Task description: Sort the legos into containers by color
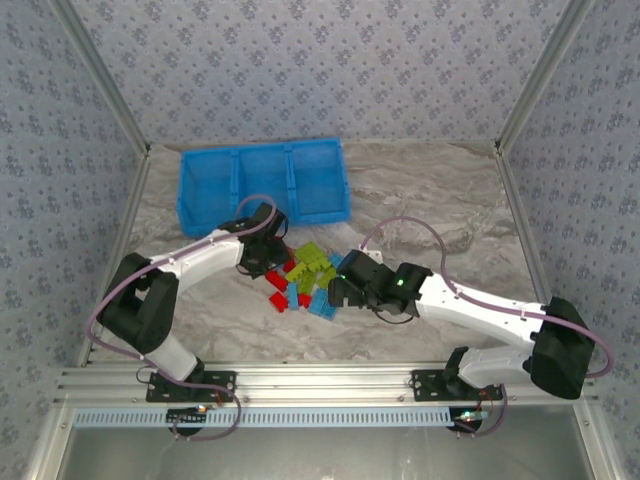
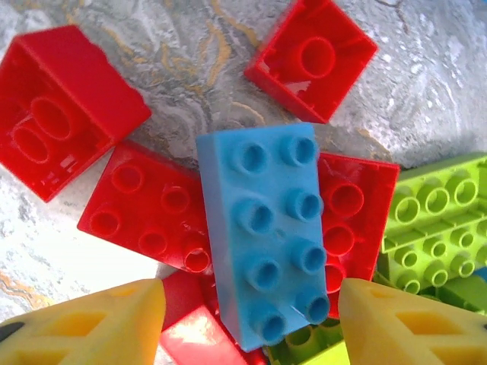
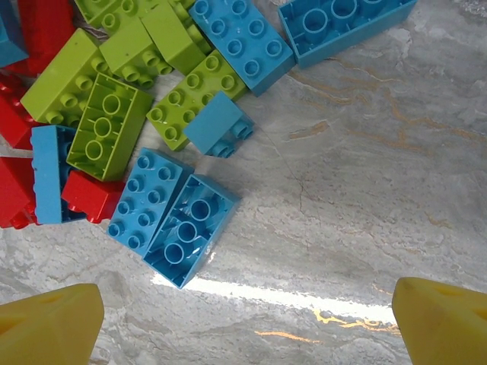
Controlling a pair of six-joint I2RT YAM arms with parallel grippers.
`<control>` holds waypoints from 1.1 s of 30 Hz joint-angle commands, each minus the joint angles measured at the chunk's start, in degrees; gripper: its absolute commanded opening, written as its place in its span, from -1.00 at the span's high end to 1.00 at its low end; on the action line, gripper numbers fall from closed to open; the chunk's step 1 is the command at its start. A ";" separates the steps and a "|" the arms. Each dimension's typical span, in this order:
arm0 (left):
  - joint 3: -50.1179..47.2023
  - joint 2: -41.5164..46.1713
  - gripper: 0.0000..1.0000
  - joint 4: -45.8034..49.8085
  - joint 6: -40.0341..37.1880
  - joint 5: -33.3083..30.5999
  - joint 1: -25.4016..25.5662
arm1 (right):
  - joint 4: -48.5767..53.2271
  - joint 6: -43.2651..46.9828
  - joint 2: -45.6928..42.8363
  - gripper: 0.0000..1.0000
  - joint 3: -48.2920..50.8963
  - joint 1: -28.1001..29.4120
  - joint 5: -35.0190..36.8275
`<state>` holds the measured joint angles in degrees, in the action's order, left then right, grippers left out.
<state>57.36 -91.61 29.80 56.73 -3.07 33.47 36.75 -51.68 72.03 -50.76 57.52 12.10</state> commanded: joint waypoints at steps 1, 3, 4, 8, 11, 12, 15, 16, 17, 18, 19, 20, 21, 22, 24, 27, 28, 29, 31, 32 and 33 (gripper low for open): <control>3.06 1.51 -0.32 1.82 -4.47 -2.92 -0.06 | 2.45 -0.97 -0.91 -1.00 -1.62 0.43 2.18; 4.44 0.70 -0.44 3.87 -4.77 -5.35 -0.30 | 2.32 -1.09 -0.77 -1.00 -1.63 0.40 2.24; 5.34 -0.10 -0.48 4.74 -4.86 -5.48 -0.62 | 2.33 -1.11 -0.75 -1.00 -1.71 0.47 2.23; 8.08 -4.09 -0.47 5.97 -5.81 -4.20 -1.33 | 2.44 -1.08 -0.58 -1.00 -2.04 0.62 2.32; 9.23 -6.29 -0.43 6.15 -6.51 -3.85 -1.36 | 3.05 -1.13 -0.67 -1.00 -2.19 0.72 2.56; 9.73 -7.06 -0.43 6.81 -6.67 -3.93 -1.33 | 3.16 -1.16 -0.88 -1.00 -2.22 0.82 2.55; 10.57 -8.60 -0.37 8.29 -7.49 -6.31 -1.47 | 3.50 -1.40 -1.27 -1.00 -2.11 1.06 2.92; 10.73 -8.95 -0.31 8.49 -7.90 -7.18 -1.53 | 3.55 -1.40 -1.36 -1.00 -1.98 1.10 3.04; 10.91 -9.23 -0.22 8.60 -8.39 -8.01 -1.57 | 3.57 -1.41 -1.45 -1.00 -2.02 1.08 3.12; 11.03 -9.52 -0.15 8.70 -8.64 -8.68 -1.67 | 3.66 -1.49 -1.46 -1.00 -1.97 1.19 3.12; 11.09 -9.75 -0.10 8.70 -8.79 -8.89 -1.70 | 3.67 -1.43 -1.45 -1.00 -2.06 1.15 3.18; 11.15 -9.94 -0.02 8.74 -8.99 -8.81 -1.79 | 3.76 -1.45 -1.45 -1.00 -2.15 1.19 3.19; 11.12 -10.08 0.07 8.70 -9.24 -8.77 -1.86 | 3.77 -1.48 -1.45 -1.00 -2.23 1.27 3.34; 11.10 -10.16 0.14 8.54 -9.40 -8.58 -1.86 | 3.74 -1.41 -1.45 -1.00 -2.20 1.22 3.41; 11.19 -10.43 0.24 8.17 -9.84 -7.97 -1.84 | 3.82 -1.42 -1.50 -1.00 -2.24 1.21 3.52; 11.28 -10.52 0.31 7.97 -10.25 -7.70 -1.86 | 4.10 -1.55 -1.56 -1.00 -2.58 1.36 3.40; 11.37 -10.42 0.33 8.03 -10.36 -7.58 -1.92 | 4.19 -1.50 -1.59 -1.00 -2.65 1.42 3.40; 11.44 -10.26 0.35 8.01 -10.44 -7.45 -2.03 | 4.39 -1.47 -1.67 -1.00 -2.91 1.55 3.50; 11.45 -9.34 0.42 8.09 -10.70 -6.36 -2.31 | 4.88 -1.66 -2.09 -1.00 -3.33 1.80 3.79; 11.49 -8.23 0.45 8.24 -10.84 -5.60 -2.31 | 5.16 -1.74 -2.39 -1.00 -3.60 2.05 4.17; 11.67 -6.62 0.48 8.61 -10.96 -4.66 -2.30 | 5.42 -1.80 -2.95 -1.00 -3.85 2.29 4.68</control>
<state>67.46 -101.32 36.45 46.92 -9.45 31.68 39.40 -51.96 71.11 -52.42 59.05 14.28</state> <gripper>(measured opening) 0.327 0.999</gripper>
